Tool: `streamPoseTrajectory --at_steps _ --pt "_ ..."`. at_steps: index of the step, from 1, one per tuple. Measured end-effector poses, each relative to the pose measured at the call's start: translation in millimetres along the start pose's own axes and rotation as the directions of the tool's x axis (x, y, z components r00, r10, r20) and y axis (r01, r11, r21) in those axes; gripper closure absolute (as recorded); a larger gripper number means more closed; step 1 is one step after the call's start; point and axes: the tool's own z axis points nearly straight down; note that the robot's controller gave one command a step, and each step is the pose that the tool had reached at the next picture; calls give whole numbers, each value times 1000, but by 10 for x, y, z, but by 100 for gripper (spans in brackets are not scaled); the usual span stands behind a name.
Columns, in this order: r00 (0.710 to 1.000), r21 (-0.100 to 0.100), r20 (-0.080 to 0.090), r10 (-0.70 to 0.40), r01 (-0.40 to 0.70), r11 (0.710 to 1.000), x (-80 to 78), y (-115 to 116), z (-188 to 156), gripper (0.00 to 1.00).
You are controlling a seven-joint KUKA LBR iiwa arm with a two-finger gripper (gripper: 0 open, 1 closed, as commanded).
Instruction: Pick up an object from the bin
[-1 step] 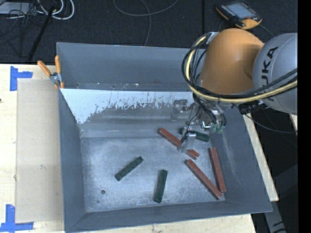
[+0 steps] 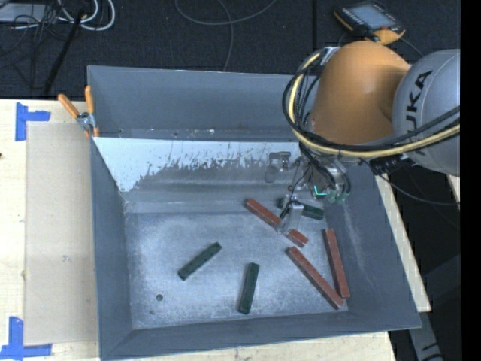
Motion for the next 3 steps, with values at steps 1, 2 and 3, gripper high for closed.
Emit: streamPoseTrajectory --at_steps 1,2,3 --pt "1000 0 -6 1 -1 1000 -62 70 1232 100" --pt "1000 0 -1 1 -1 1000 -78 68 1207 0" --pt "1000 0 -1 2 -2 1000 -78 67 1207 0"
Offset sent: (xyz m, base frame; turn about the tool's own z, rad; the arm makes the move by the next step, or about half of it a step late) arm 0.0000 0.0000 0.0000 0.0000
